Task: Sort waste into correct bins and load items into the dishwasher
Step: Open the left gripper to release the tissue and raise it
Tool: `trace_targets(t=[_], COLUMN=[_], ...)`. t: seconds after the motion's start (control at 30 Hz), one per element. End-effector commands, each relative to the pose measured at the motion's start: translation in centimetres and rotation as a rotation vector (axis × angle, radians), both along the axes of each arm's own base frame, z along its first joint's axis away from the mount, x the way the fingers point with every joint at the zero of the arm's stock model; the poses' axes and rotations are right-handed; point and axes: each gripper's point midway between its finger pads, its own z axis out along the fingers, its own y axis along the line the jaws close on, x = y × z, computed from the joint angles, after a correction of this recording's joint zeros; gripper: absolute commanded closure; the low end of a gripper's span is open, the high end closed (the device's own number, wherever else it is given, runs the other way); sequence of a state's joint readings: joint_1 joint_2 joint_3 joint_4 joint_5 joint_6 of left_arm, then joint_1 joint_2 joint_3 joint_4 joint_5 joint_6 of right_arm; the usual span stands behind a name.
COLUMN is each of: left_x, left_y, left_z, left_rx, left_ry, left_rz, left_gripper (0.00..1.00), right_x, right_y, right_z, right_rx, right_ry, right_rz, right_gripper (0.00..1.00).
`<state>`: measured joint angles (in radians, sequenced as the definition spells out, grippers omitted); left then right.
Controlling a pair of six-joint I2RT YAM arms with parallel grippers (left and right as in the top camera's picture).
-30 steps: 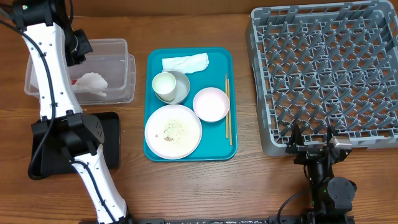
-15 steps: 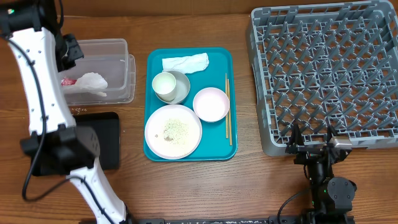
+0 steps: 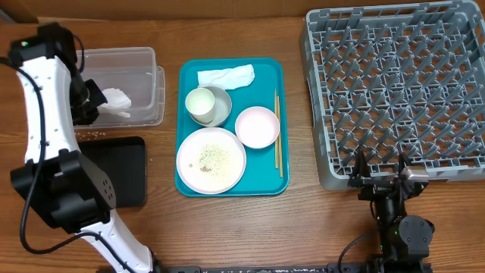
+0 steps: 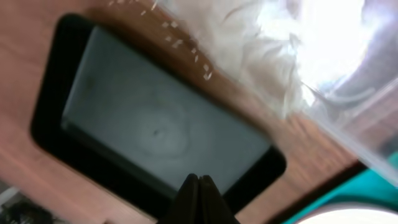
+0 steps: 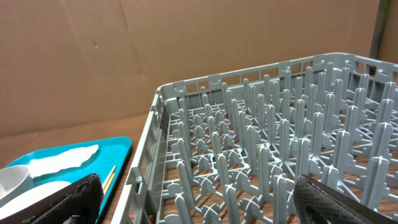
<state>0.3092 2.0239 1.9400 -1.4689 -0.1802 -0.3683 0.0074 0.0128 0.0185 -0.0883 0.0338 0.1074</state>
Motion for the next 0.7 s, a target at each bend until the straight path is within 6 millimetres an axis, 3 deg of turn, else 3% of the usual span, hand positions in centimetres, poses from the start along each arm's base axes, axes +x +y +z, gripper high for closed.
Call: trace_targets(t=[0.0,0.37,0.67], left_x=[0.8,5.2,8.0], left_y=[0.4,1.1,0.2], left_z=[-1.0,-1.4,-4.6], left_rx=[0.021,0.03,-0.056], left_ry=[-0.023,-0.199,-0.251], left_rz=[0.02,0.017,0.003], left_gripper=[0.96,0.96,0.96], right_x=[0.0,0.0,0.0], right_y=[0.0,0.0,0.0], right_z=[-0.1,-0.1,-0.1], right_rx=[-0.004,-0.004,-0.004], right_ry=[-0.007,-0.007,-0.007], right_rz=[-0.002,-0.002,-0.002], right_gripper=[0.0,0.0,0.0])
